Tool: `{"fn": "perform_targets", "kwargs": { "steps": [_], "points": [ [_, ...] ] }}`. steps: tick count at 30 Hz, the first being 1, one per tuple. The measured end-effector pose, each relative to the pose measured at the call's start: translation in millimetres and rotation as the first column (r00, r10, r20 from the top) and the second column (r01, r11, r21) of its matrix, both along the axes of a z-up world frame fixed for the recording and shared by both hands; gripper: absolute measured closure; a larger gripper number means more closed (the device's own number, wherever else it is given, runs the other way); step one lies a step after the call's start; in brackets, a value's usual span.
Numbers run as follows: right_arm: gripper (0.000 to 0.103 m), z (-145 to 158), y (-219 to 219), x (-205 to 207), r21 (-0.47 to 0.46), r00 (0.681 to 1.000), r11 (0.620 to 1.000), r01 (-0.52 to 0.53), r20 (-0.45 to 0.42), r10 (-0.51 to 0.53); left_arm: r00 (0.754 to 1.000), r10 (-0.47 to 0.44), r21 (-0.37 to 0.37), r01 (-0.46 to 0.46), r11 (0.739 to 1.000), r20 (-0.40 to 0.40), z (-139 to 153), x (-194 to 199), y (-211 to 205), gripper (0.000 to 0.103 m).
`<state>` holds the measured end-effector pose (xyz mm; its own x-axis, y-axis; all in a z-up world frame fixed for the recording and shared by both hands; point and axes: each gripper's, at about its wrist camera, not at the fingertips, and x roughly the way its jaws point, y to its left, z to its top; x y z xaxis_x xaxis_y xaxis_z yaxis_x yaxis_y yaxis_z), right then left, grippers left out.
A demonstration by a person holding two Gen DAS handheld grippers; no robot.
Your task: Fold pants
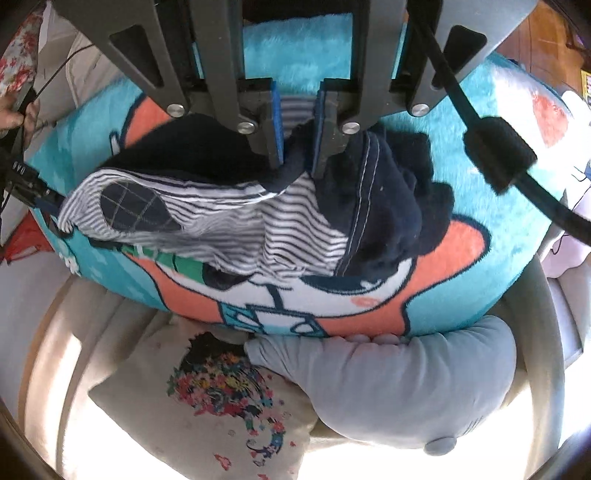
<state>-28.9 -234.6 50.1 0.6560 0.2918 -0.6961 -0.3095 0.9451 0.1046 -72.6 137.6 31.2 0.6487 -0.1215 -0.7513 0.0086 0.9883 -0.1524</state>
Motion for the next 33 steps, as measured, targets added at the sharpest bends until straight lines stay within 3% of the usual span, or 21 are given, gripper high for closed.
{"fn": "perform_targets", "kwargs": {
  "steps": [4, 6, 8, 11, 14, 17, 20, 22, 23, 25, 29, 33],
  "points": [
    [0.035, 3.6, -24.8, -5.8, 0.064, 0.996, 0.994, 0.089, -0.005, -0.089, 0.999, -0.033, -0.005, 0.033, 0.999, 0.008, 1.2, -14.3, 6.2, 0.087],
    [0.035, 9.7, -37.8, -6.2, 0.162, 0.992, 0.979, 0.125, -0.003, -0.126, 0.999, -0.047, -0.018, 0.048, 0.999, 0.018, 5.4, -21.3, 12.5, 0.086],
    [0.035, 15.1, -45.6, -3.4, 0.27, 0.991, 0.954, 0.128, -0.005, -0.131, 0.998, -0.044, -0.034, 0.046, 0.998, 0.035, 11.7, -27.3, 19.8, 0.086],
    [0.035, 16.4, -42.0, 6.3, 0.346, 0.995, 0.933, 0.101, -0.027, -0.097, 0.997, -0.023, -0.099, 0.03, 0.995, 0.074, 25.9, -32.9, 34.6, 0.079],
    [0.035, 5.6, -31.8, 18.8, 0.358, 0.992, 0.927, 0.109, -0.091, -0.082, 0.994, 0.002, -0.157, 0.016, 0.988, 0.111, 39.9, -29.4, 45.0, 0.07],
    [0.035, -6.8, -23.1, 24.6, 0.383, 0.986, 0.916, 0.118, -0.153, -0.063, 0.991, 0.026, -0.155, -0.005, 0.988, 0.134, 47.7, -17.0, 43.0, 0.056],
    [0.035, -14.8, -16.4, 26.0, 0.414, 0.981, 0.902, 0.124, -0.187, -0.049, 0.991, 0.041, -0.162, -0.02, 0.987, 0.128, 45.2, 3.2, 36.5, 0.054],
    [0.036, -16.1, -7.4, 26.6, 0.393, 0.981, 0.912, 0.116, -0.187, -0.044, 0.993, 0.046, -0.16, -0.027, 0.987, 0.113, 37.9, 18.3, 31.4, 0.054],
    [0.038, -16.8, -3.8, 27.6, 0.374, 0.981, 0.921, 0.112, -0.189, -0.042, 0.993, 0.057, -0.151, -0.041, 0.988, 0.102, 33.9, 23.9, 28.9, 0.054],
    [0.089, -15.2, 7.5, 30.1, 0.32, 0.981, 0.944, 0.078, -0.194, -0.016, 0.994, 0.068, -0.128, -0.058, 0.99, 0.082, 25.2, 31.6, 23.8, 0.054],
    [0.092, 7.9, 15.6, 29.6, 0.21, 0.994, 0.976, 0.054, -0.106, -0.032, 0.995, 0.073, -0.12, -0.065, 0.991, 0.063, 16.2, 33.6, 18.1, 0.053],
    [0.094, 31.8, 7.3, 42.5, 0.16, 0.995, 0.982, 0.096, -0.023, -0.093, 0.994, 0.09, -0.129, -0.081, 0.988, 0.064, 16.2, 32.4, 19.7, 0.052]
  ]
}}
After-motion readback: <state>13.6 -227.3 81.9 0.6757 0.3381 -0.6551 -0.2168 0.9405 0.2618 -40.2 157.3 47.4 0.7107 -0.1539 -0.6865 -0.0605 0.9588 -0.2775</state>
